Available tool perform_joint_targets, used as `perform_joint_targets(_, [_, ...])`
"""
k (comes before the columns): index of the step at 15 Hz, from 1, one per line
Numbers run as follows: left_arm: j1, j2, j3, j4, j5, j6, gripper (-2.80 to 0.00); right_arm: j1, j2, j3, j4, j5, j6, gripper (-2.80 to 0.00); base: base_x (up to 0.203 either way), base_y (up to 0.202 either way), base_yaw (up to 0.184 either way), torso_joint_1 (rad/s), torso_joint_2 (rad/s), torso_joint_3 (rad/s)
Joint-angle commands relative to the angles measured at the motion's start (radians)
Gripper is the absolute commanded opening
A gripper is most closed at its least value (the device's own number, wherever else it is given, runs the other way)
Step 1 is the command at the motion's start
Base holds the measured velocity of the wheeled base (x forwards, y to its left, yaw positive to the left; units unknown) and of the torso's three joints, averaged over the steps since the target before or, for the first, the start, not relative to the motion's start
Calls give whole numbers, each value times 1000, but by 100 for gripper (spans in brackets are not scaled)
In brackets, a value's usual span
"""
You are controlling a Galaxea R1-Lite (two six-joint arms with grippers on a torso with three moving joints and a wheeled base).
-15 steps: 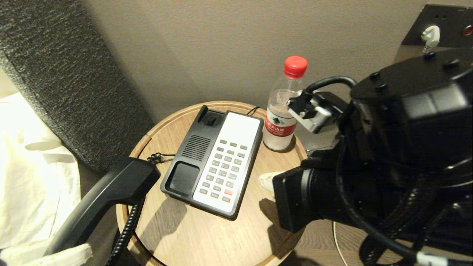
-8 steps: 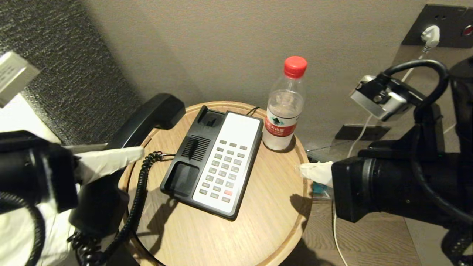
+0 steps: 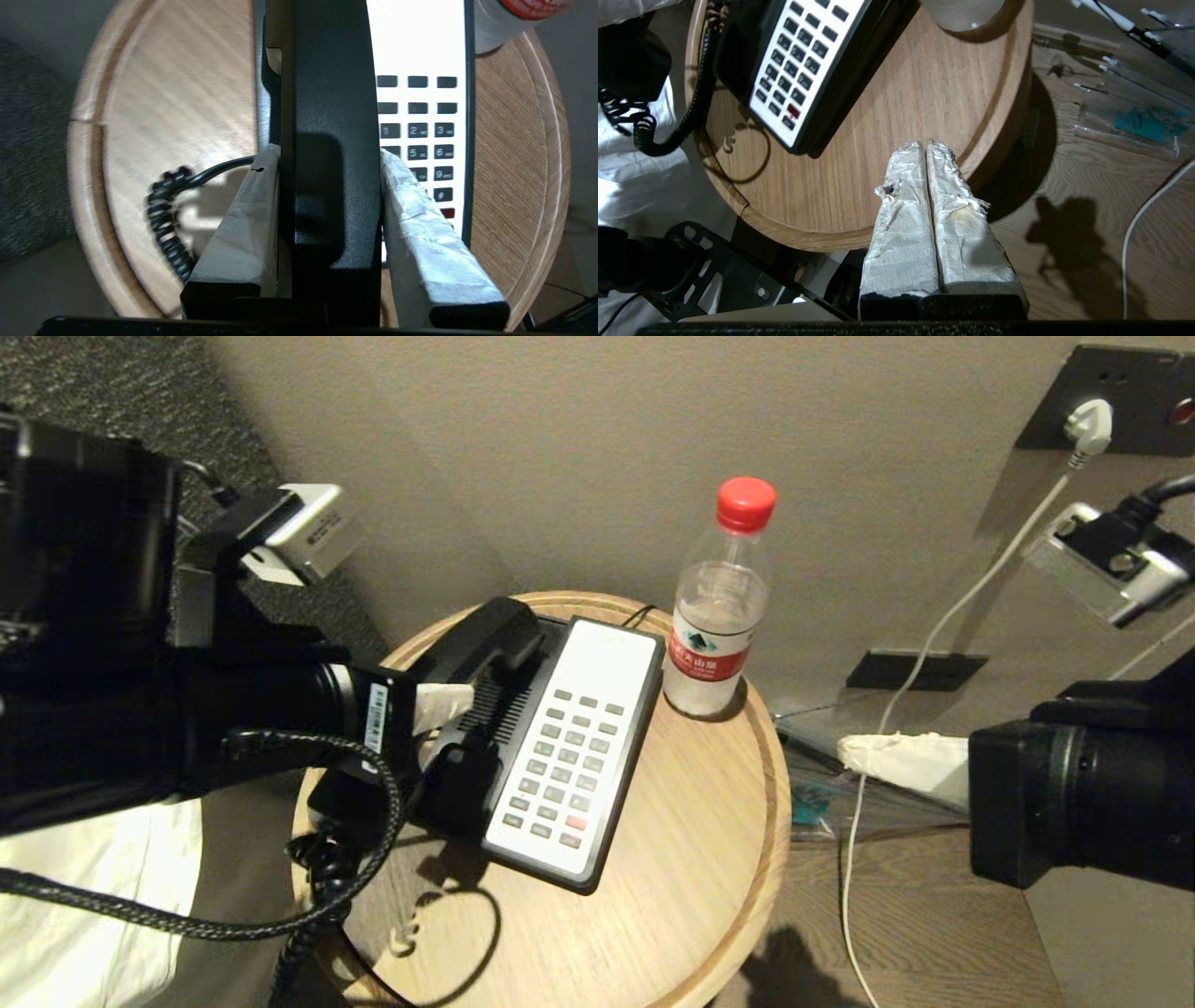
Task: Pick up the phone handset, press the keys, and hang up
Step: Put the handset back
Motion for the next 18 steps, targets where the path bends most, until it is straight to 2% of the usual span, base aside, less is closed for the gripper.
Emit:
perform_joint_targets(1, [-11,65,-44,-1,6,-3,-280,-8,-32,13,2,-1,3,-280,0,0,0,0,0,0])
perform_joint_targets(9, [-9,154,-120,-3,39,-7,-280,-47,-90,93,8,8,2,-280,0,0,0,0,0,0])
perform_joint_targets(18, [-6,189,-99,-41,38,-12,-280,-50,-90,101,4,10,2,-280,0,0,0,0,0,0])
